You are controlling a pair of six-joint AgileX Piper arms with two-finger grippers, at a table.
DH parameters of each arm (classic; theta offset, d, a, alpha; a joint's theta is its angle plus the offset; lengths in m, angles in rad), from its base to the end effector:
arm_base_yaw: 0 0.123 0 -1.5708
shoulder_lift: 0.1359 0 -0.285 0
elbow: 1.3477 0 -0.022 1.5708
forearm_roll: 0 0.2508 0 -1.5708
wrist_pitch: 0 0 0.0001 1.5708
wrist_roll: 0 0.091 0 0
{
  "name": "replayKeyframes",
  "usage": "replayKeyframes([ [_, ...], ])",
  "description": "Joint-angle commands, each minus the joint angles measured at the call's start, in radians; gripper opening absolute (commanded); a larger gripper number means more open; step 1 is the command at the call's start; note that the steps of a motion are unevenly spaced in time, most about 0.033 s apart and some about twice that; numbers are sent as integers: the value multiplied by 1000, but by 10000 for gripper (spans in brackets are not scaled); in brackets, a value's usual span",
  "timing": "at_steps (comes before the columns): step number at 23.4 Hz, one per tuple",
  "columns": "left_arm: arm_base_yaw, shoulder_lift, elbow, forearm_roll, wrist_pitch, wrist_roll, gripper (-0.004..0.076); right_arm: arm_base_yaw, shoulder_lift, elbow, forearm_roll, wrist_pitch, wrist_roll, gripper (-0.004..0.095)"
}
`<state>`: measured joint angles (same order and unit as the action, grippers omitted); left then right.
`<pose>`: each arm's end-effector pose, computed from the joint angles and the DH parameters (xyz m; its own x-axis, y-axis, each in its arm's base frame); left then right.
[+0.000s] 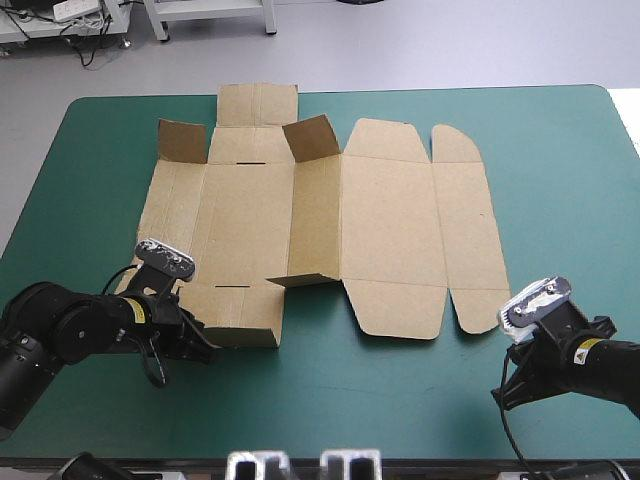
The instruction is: Fold the box
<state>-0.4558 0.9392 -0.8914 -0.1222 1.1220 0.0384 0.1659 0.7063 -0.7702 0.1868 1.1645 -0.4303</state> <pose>0.1363 -0.0780 0.3258 -0.7989 0.3752 -0.4701 0.4722 0.8753 -0.1038 0.0987 0.0323 0.3193 -0.6934 -0.4641 -0.5512 -0.5272 0.8482 -0.0510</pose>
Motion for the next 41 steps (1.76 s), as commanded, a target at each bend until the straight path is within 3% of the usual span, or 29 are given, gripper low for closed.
replayKeyframes([
  [1, -3, -5, -26, -10, -65, 0, -10, 1, -2, -24, 15, -31, -1, -24],
  [7, -2, 100, -78, 8, -119, 51, -9, 1, -2, -24, 15, -29, -1, -24],
  [11, 42, 258, -258, 161, -98, 70, 15, 1, -2, -24, 15, -35, -10, -24],
  [14, 211, 301, -350, 135, -96, 135, 15, 1, -2, -24, 15, -35, -19, -24],
  [19, 595, 326, -357, -213, -26, 450, 15, 1, -2, -24, 15, -50, -43, -24],
  [27, 1038, 423, -357, -574, 29, 668, 15, 1, -2, -24, 24, -52, -43, -24],
  [36, 1083, 667, -357, -687, 45, 650, 22, 1, -2, -24, 24, -54, -43, -24],
  [39, 1083, 763, -371, -751, 87, 660, 90, 1, -2, -24, 26, -56, -43, -24],
  [41, 1083, 845, -410, -714, 179, 657, 186, 1, -2, -24, 28, -56, -43, -24],
])
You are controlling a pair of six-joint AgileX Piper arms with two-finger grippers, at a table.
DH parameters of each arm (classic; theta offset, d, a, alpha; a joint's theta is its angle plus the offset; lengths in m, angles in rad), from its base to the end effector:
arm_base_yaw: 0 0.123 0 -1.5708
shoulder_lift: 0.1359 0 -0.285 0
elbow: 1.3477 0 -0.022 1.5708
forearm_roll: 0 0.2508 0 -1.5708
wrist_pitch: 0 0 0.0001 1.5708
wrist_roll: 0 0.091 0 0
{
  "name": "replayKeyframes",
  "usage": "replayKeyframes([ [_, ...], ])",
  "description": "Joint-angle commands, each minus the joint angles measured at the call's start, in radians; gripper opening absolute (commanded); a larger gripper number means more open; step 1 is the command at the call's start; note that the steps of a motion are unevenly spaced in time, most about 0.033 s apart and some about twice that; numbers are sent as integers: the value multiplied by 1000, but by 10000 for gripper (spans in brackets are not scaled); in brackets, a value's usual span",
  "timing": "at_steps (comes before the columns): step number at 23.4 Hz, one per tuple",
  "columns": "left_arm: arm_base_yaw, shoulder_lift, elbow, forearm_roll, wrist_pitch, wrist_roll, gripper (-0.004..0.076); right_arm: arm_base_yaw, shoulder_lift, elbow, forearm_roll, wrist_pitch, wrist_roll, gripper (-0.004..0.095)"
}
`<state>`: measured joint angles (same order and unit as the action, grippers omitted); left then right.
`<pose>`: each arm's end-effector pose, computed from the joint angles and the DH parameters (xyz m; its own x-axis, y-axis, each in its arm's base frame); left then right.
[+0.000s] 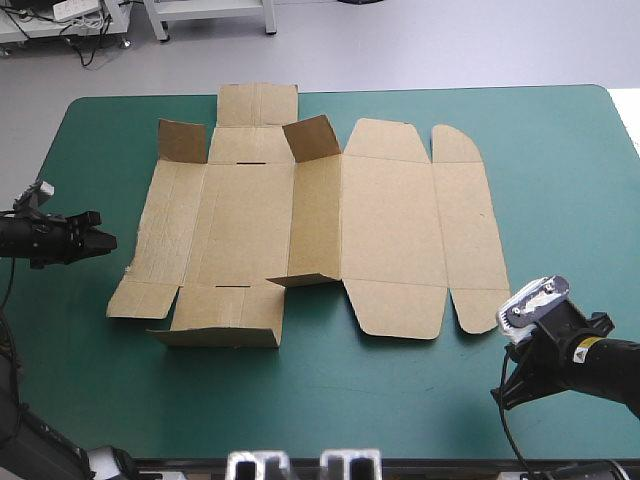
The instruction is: Fold the box
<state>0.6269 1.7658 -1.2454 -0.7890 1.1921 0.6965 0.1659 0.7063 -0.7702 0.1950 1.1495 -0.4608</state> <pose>0.3064 0.1478 0.2390 -0.8937 -0.3378 -0.2954 -0.1059 0.7985 -0.5926 0.0998 0.0330 0.3201 -0.6705 -0.4826 -0.5635 -0.5459 0.8353 -0.0659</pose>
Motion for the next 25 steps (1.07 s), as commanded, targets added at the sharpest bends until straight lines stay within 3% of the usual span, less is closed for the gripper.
replayKeyframes([
  [1, 1, 36, -66, -24, 109, -9, 216, 1, -2, -24, 20, -41, -15, -24],
  [4, 2, 72, -139, 70, 109, -20, 346, 1, -2, -24, 22, -33, -15, -24],
  [7, 2, 72, -256, 101, 109, -51, 410, 1, -2, -24, 22, -27, -15, -24],
  [15, -11, 103, -300, 25, 109, -5, 410, 1, -2, -24, 22, -11, -15, -24],
  [25, -185, 195, -300, 179, 111, -38, 410, 1, -2, -24, 30, -6, -5, -24],
])
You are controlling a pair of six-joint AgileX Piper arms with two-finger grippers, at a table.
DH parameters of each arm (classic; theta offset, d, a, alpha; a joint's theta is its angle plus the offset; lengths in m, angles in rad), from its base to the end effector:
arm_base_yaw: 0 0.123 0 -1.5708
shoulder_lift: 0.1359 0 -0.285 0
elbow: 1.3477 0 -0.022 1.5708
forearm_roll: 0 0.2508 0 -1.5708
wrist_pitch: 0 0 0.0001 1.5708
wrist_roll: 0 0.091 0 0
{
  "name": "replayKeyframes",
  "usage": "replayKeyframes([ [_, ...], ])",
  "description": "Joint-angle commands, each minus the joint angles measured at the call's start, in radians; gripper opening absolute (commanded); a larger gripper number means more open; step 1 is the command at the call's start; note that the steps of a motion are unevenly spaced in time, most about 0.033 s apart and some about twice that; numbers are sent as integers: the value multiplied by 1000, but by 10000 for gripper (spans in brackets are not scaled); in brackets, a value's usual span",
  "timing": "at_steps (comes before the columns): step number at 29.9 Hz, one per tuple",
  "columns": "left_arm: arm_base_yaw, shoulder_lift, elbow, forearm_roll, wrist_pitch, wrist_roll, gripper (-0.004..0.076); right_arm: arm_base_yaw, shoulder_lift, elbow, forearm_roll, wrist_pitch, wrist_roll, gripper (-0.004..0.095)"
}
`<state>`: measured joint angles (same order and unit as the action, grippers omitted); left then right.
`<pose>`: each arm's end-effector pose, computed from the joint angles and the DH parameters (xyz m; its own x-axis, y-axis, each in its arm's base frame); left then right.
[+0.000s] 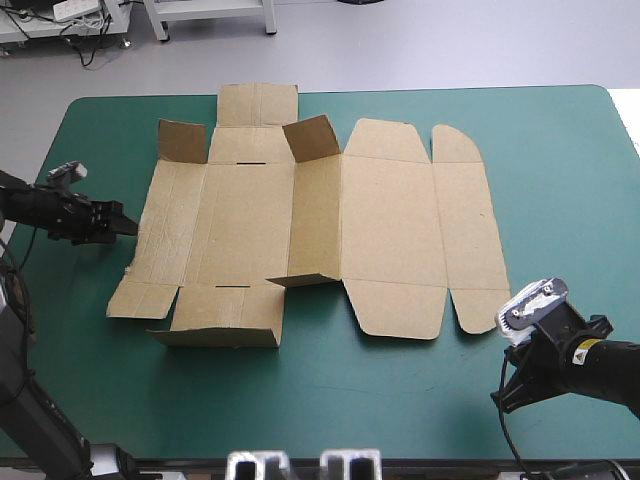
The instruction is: Fold the box
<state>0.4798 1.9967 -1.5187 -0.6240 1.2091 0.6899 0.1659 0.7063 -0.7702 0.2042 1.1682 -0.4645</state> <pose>0.3738 0.1384 0.2129 -0.9570 -0.0955 -0.2738 0.0480 0.8790 -0.4745 0.0982 0.0337 0.3194 -0.6769 -0.4861 -0.5527 -0.5537 0.8310 -0.0527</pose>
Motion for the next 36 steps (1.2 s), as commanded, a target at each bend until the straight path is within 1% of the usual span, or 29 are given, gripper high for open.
replayKeyframes([
  [1, -50, -28, -27, 30, 94, -47, 410, 1, -2, -24, 23, -24, -1, -24],
  [3, -72, -16, -20, 44, 94, -83, 410, 1, -2, -24, 29, -21, -1, -24],
  [8, -90, -2, 55, -20, 94, -82, 410, 1, -2, -24, 41, -5, -1, -24],
  [11, -90, 0, 120, -14, 94, -76, 410, 1, -2, -24, 41, -4, -3, -24],
  [16, -90, 0, 263, -55, 94, 12, 410, 1, -2, -24, 41, -6, -10, -24],
  [19, -90, 1, 322, -76, 94, 35, 410, 1, -2, -24, 41, -13, -12, -24],
  [23, -90, 1, 331, -110, 94, 28, 396, 1, -2, -24, 41, -13, -19, -24],
  [26, -104, 1, 331, -154, 94, 26, 370, 1, -2, -24, 41, -13, -19, -24],
  [29, -141, 1, 331, -116, 94, 28, 319, 1, -2, -24, 41, -13, -17, -24],
  [31, -170, 1, 331, -106, 92, 45, 265, 1, -2, -24, 41, -11, -17, -24],
  [33, -193, 1, 328, -116, 92, 79, 197, 1, -2, -24, 41, -11, -17, -24],
  [36, -218, 1, 320, -159, 88, 126, 57, 1, -2, -24, 41, -11, -19, -24],
])
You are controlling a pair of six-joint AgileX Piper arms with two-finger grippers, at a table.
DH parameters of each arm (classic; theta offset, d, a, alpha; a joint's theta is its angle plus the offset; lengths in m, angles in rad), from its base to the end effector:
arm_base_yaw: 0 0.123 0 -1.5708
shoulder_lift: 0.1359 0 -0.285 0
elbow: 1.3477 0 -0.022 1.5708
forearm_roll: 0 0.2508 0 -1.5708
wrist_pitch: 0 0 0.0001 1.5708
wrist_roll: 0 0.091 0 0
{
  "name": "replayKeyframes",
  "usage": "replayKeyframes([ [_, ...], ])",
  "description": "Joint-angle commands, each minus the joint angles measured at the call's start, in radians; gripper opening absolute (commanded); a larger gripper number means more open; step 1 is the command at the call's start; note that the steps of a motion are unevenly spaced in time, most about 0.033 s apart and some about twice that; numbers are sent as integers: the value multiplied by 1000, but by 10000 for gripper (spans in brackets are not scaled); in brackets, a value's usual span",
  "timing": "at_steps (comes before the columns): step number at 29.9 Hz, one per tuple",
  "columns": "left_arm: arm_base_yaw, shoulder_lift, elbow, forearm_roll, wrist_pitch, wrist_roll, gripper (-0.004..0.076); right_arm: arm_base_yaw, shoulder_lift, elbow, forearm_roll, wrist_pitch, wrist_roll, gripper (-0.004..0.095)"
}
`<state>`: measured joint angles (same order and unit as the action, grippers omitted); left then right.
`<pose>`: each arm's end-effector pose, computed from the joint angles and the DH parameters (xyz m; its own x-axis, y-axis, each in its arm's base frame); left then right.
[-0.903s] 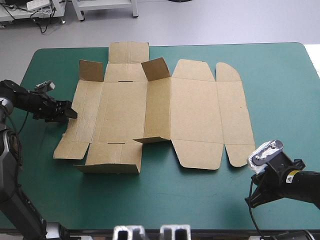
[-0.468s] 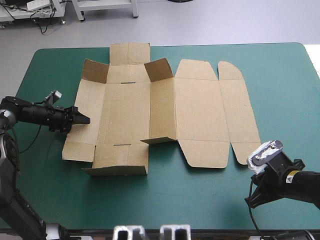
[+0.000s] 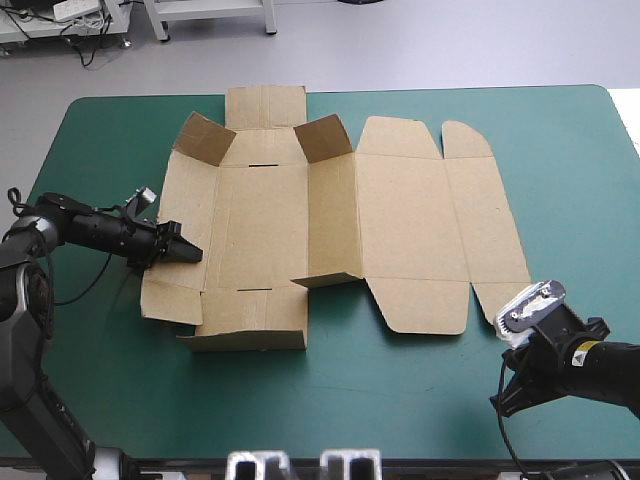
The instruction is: Fold the box
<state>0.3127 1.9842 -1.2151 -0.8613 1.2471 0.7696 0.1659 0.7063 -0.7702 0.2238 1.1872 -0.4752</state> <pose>0.3478 0.0436 0.1632 -0.9950 -0.0274 -0.0963 0.0515 0.6848 -0.7269 0.0964 0.0351 0.3189 -0.6793 -0.4912 -0.5453 -0.5676 0.8226 -0.0338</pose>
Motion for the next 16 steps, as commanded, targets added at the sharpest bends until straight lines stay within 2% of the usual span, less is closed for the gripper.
replayKeyframes([
  [1, -53, 14, 8, 64, 50, 53, 8, 1, -2, -24, 21, -30, -9, -24],
  [9, -54, -43, -39, -11, 54, 93, -10, 1, -2, -24, 28, -32, -4, -24],
  [16, -63, -181, -146, -18, 54, 135, -10, 1, -2, -24, 30, -70, -4, -24],
])
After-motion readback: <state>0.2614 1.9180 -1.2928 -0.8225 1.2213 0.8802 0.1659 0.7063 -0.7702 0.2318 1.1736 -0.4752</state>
